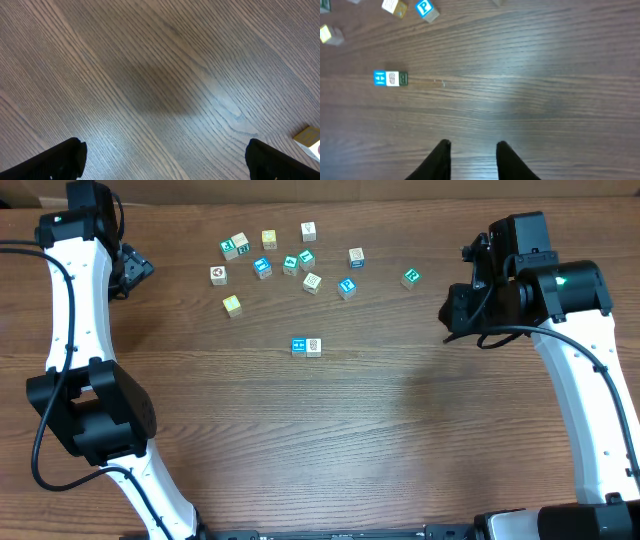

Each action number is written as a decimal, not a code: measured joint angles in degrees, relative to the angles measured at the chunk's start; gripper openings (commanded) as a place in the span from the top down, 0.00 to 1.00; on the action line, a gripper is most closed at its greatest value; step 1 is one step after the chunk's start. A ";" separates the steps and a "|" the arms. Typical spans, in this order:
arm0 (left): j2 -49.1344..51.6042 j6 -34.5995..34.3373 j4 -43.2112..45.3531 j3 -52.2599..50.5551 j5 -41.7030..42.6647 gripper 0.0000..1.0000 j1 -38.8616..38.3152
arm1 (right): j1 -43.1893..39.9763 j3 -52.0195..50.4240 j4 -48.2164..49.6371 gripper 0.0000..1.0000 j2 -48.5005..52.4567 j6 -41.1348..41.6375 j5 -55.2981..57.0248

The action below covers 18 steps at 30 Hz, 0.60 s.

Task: Form a horizontal line

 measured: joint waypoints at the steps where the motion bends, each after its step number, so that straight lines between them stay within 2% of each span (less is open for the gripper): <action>1: 0.00 0.00 0.00 0.00 0.00 0.00 0.00 | 0.00 0.00 0.00 0.75 0.00 -0.02 -0.02; 10: 0.00 0.00 0.00 0.00 0.00 0.00 0.00 | 0.00 0.00 0.04 0.48 0.00 -0.09 0.61; 15: 0.00 0.00 0.00 0.00 0.00 0.00 0.00 | 0.00 0.00 0.17 0.28 0.00 -0.09 0.59; 18: 0.00 -0.02 0.00 0.00 0.00 0.00 0.00 | 0.00 0.00 0.35 0.20 0.00 -0.20 0.59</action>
